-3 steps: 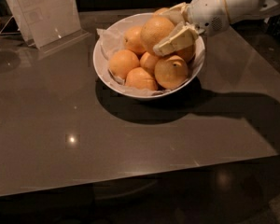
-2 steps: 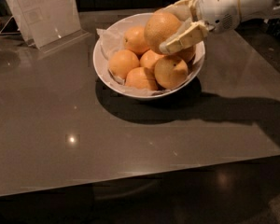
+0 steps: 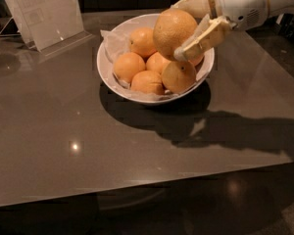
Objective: Pick orange from white bowl
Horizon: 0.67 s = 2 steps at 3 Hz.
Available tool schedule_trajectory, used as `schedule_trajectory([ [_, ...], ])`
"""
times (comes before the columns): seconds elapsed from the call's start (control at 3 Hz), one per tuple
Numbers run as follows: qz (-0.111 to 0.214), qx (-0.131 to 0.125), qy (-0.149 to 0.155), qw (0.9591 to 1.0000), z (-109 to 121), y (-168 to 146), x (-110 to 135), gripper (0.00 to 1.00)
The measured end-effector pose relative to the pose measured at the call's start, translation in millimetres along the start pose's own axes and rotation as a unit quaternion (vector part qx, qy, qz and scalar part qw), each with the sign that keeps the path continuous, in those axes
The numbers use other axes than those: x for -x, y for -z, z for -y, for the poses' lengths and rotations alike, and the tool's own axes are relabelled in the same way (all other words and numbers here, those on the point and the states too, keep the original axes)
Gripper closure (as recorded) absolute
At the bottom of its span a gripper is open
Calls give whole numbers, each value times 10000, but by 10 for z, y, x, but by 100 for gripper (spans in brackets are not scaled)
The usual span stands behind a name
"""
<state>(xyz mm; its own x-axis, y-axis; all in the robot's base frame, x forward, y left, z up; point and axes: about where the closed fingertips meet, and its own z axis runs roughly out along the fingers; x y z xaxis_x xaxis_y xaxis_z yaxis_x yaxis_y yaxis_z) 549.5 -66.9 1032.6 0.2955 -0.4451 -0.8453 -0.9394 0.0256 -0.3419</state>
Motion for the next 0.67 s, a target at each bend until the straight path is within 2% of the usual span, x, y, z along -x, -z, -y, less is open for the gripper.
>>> schedule_trajectory([
  [0.33,-206,-306,-212,9991,-242,146,50,100],
  [0.67,-397,-515,-537,9964,-476,253,-54,100],
])
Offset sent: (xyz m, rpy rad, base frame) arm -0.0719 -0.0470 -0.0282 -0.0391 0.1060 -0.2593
